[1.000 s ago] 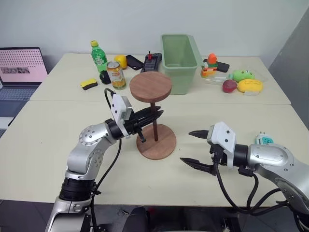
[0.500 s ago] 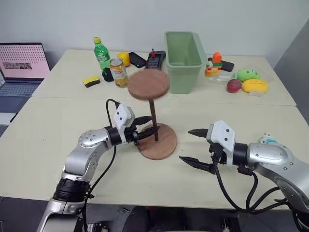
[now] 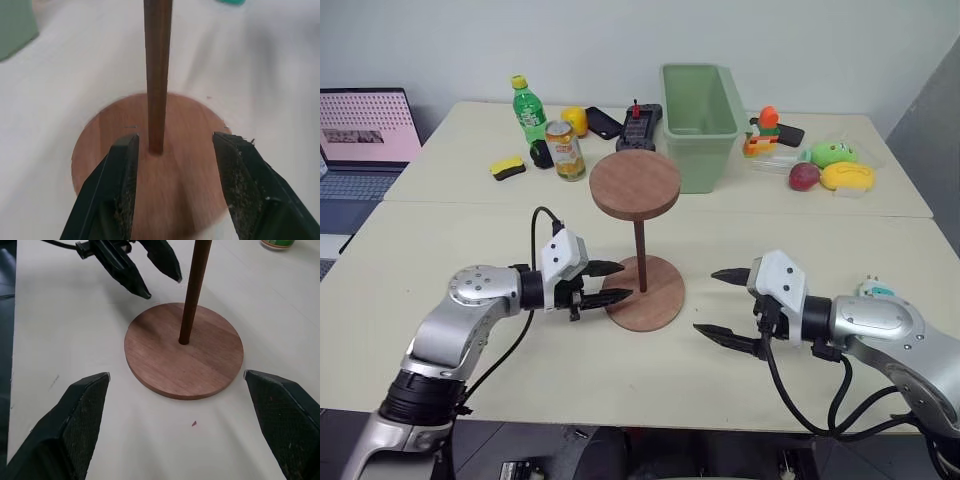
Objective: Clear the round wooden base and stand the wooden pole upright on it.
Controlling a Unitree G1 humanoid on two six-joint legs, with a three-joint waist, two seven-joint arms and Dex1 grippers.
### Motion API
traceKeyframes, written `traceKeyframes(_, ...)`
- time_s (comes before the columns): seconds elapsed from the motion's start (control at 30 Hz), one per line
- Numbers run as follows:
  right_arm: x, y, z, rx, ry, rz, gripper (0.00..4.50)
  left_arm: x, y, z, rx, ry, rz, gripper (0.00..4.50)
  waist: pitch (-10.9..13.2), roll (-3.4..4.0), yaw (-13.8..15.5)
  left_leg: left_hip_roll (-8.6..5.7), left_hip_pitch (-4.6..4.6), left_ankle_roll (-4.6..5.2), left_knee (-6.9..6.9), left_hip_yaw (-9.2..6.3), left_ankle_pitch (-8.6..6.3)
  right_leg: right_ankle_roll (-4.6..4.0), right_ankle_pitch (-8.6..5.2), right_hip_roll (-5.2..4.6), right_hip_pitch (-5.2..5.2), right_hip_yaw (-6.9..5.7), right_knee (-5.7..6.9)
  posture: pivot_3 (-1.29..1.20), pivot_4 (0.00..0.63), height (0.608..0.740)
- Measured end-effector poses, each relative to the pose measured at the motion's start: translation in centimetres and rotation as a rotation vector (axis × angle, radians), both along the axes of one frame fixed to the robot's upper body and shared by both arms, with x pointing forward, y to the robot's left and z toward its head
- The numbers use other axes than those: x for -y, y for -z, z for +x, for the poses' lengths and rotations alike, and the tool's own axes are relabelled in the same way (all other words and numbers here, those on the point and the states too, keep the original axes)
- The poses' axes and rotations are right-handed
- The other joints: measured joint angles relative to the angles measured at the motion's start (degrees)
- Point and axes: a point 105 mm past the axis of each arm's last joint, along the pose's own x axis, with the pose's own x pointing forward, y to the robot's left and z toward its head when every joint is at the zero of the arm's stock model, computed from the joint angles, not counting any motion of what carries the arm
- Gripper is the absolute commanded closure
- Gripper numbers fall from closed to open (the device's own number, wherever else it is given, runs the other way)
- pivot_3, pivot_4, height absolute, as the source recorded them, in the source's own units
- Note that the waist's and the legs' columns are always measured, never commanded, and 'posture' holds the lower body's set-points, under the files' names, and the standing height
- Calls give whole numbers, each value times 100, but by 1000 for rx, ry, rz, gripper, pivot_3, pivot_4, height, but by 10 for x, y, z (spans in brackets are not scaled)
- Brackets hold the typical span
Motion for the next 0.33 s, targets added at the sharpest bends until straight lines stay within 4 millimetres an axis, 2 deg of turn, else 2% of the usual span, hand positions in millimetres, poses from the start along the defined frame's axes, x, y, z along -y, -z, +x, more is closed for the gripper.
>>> traceKeyframes(0.1, 10, 2, 0, -14, -17, -32, 0, -20, 1, -3, 6, -47, 83, 2100, 14, -1, 0, 1, -1, 0, -1, 1, 0, 0, 0, -1, -1, 1, -2, 0, 150, 740)
traceKeyframes(0.17, 24, -3, 2, -6, -19, -65, 0, -39, 0, -6, 5, -102, 133, 2100, 19, 0, 2, 1, 1, 0, -10, 6, 0, 0, 0, -2, -2, 1, -6, 0, 150, 740)
traceKeyframes(0.3, 46, -14, -6, -28, -75, -84, 0, -77, -15, -8, 48, -231, 166, 2100, 25, -4, 3, 8, 1, 1, -20, 3, 0, 0, 0, -8, -2, 1, -12, 0, 150, 740)
traceKeyframes(0.33, 46, -14, -7, -28, -79, -83, 0, -79, -17, -8, 52, -239, 166, 2100, 24, -4, 3, 9, 2, 1, -20, 3, 0, 0, 0, -8, -2, 0, -12, 0, 150, 740)
